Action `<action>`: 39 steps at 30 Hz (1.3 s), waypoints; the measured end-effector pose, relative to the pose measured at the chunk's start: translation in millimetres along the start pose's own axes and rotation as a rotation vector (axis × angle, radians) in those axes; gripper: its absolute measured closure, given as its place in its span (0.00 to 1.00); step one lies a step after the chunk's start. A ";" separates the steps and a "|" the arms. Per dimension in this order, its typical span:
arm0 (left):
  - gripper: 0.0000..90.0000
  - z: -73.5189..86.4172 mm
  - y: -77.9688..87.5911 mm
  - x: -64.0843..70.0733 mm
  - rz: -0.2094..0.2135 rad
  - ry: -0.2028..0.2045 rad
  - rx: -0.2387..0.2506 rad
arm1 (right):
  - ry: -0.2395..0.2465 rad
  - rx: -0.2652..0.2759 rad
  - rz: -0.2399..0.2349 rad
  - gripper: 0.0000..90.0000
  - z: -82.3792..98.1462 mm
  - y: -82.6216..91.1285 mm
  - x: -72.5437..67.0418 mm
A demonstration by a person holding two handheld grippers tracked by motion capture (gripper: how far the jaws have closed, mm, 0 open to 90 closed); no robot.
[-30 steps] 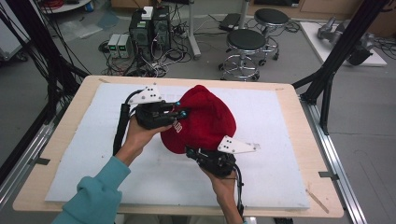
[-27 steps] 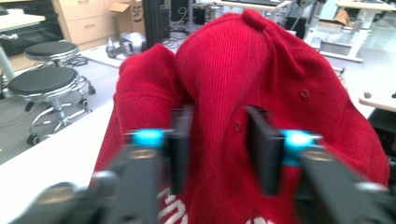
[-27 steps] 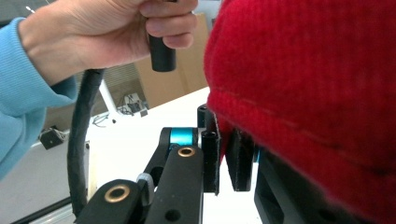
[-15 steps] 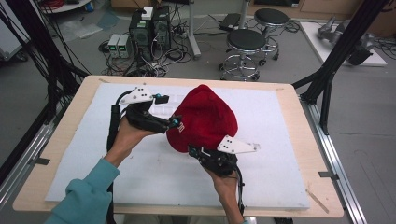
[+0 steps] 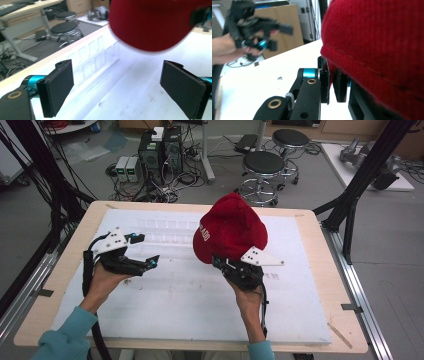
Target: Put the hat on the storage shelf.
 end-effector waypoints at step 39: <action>0.13 119.9 43.5 -27.0 -0.147 0.137 0.193 | -0.035 -0.167 0.189 0.95 -25.2 -52.6 83.2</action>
Point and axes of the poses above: each handheld gripper's, and its own axes: y roughly backward along the jaws, z roughly out of its underside, x roughly to its right, the point moved 8 cm from there along -y, roughly forward along the jaws, and after that the axes turned 15 degrees about -x, right-handed, at the moved point
